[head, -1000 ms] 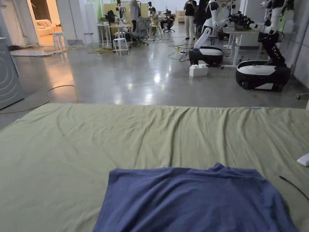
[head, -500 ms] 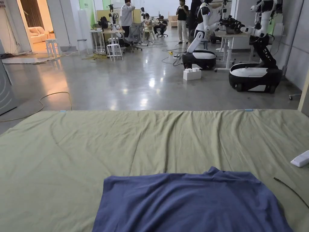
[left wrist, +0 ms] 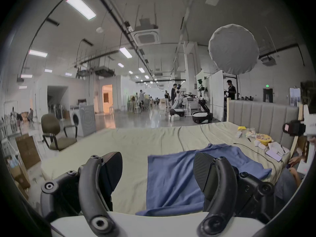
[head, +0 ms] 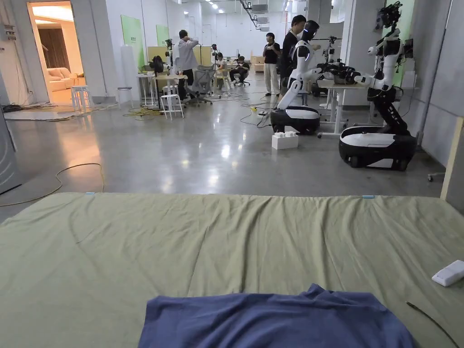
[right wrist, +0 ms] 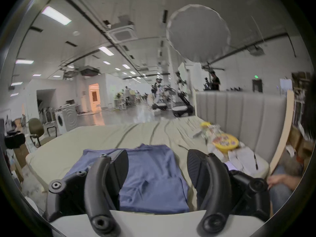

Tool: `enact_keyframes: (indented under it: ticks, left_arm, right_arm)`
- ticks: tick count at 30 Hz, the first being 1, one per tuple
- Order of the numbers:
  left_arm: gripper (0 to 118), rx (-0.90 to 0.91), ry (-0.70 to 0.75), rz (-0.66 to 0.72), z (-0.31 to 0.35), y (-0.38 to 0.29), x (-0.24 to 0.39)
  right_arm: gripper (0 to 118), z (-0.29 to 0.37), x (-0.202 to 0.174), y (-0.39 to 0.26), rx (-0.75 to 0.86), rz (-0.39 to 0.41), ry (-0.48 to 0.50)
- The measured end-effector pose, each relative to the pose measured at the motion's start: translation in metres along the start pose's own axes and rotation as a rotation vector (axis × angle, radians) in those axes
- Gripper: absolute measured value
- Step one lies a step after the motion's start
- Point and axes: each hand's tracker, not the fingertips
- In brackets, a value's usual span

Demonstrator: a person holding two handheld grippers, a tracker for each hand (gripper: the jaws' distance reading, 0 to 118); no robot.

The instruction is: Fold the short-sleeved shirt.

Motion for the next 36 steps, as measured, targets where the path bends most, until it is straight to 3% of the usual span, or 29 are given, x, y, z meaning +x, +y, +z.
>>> enact_keyframes:
  ticks: [3,6,7,9,10,12,17,27,31,34,36]
  left_arm:
    - [77,0.026,-0.032,-0.068,0.01,0.015,0.009]
    - [34,0.025,-0.074,-0.048,0.012,0.019,0.012]
    - [11,0.027,-0.083,-0.037,0.012,0.021,0.012]
    - [3,0.033,-0.1,-0.003,0.011,0.021,0.012]
    - [0,0.006,-0.132,0.03,0.011,0.019,0.013]
    - [0,0.006,-0.125,0.046,0.009,0.018,0.013]
    - [0,-0.002,-0.128,0.008,0.0,0.022,0.009]
    - [0,-0.005,-0.15,0.013,-0.003,0.021,0.006]
    - [0,-0.006,-0.165,0.066,-0.003,0.026,0.004]
    - [0,0.009,-0.189,0.209,-0.003,0.032,-0.005]
    - [0,-0.001,-0.158,0.193,-0.006,0.029,-0.009]
  right_arm:
    - [57,0.001,-0.009,0.013,0.033,0.03,0.067]
    - [22,-0.002,-0.013,0.007,0.017,0.035,0.086]
    - [13,-0.005,-0.014,0.005,0.009,0.048,0.087]
    - [3,-0.009,-0.016,-0.003,-0.081,0.017,0.081]
    - [2,-0.008,-0.016,-0.003,-0.044,0.029,0.086]
    - [1,-0.008,-0.016,-0.005,-0.085,-0.017,0.126]
    - [1,-0.005,-0.021,-0.001,-0.054,0.045,0.112]
    - [1,-0.01,-0.024,0.004,-0.03,0.002,0.128]
    - [1,-0.011,-0.025,0.004,-0.03,0.007,0.129]
    - [1,-0.01,-0.025,0.004,-0.035,0.002,0.128]
    - [1,-0.01,-0.023,0.003,-0.041,-0.019,0.134]
